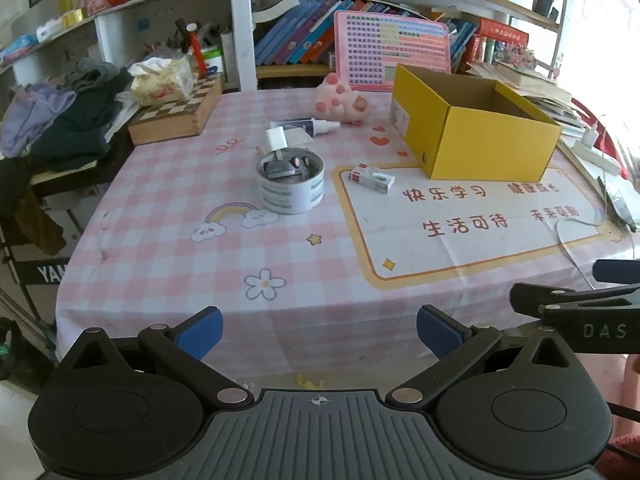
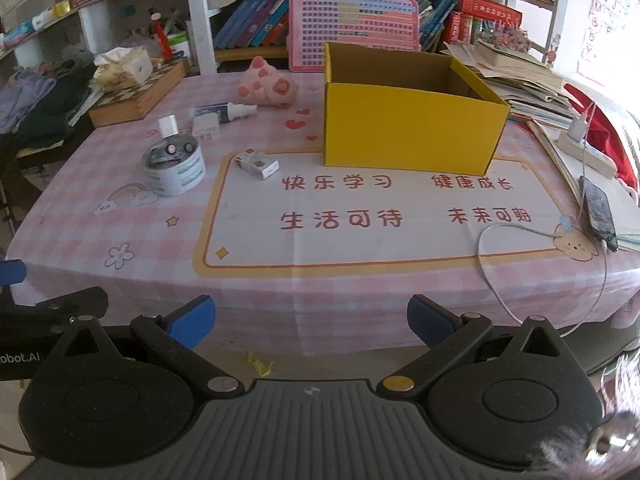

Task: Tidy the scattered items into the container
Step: 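Move both tools toward the tape roll and the white card box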

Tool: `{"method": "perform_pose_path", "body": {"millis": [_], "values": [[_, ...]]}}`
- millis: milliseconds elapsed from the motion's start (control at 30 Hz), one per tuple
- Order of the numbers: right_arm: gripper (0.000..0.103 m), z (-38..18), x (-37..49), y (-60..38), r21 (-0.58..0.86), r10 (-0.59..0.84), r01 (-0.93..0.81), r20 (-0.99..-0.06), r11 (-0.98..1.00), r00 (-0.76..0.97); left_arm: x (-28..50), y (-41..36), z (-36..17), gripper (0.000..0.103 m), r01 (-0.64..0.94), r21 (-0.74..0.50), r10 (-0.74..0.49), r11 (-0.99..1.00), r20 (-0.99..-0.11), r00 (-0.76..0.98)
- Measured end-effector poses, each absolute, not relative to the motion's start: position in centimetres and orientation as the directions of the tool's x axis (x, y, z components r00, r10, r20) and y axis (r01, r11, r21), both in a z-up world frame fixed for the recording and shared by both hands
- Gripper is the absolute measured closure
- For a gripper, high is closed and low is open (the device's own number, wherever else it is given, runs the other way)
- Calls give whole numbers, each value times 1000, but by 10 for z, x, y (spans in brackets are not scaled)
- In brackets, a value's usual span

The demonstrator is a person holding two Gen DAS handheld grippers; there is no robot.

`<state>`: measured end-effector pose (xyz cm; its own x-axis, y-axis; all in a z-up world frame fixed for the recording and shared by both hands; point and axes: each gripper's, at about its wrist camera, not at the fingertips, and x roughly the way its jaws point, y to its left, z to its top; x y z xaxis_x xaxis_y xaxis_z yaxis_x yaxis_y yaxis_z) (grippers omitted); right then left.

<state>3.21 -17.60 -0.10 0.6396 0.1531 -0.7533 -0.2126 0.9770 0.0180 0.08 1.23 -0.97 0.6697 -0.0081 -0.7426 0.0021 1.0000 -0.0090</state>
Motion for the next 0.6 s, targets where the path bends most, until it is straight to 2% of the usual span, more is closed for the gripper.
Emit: {"method": "perform_pose_path", "body": {"millis": [367, 500, 600], "values": [[2, 1, 33, -157, 35, 205, -274, -754, 961, 624, -3, 30, -11, 0, -31, -17, 7, 999, -752, 659], [10, 4, 36, -151, 37, 224, -297, -748, 954, 625, -2, 37, -10, 0, -48, -35, 7, 998, -742, 670], [11, 5, 40, -148, 34, 228, -304, -741, 952, 632, -1, 41, -8, 0, -60, -36, 14, 998, -732, 681]]}}
